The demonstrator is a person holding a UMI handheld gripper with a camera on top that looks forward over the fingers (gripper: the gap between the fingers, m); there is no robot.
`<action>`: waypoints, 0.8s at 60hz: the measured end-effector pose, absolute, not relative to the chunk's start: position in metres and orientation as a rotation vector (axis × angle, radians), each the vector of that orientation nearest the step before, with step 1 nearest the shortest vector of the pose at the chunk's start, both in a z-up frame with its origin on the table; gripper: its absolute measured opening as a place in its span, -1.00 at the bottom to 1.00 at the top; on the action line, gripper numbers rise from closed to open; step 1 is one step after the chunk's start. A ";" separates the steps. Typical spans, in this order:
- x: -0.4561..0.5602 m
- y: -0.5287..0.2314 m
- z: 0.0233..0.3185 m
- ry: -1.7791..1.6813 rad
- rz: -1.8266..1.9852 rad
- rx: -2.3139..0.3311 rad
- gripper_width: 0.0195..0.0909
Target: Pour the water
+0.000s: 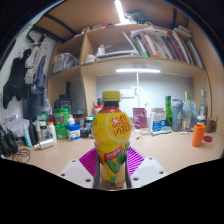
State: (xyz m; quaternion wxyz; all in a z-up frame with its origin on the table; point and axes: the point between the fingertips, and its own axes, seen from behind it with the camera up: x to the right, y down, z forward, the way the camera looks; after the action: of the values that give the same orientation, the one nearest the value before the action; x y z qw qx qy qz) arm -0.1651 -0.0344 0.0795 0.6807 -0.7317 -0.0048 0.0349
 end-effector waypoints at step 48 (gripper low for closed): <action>0.113 0.034 0.179 1.163 1.416 -1.134 -0.61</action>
State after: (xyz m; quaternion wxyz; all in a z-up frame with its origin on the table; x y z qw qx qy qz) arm 0.1133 0.0335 0.1788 0.4736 -0.4635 0.4755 0.5786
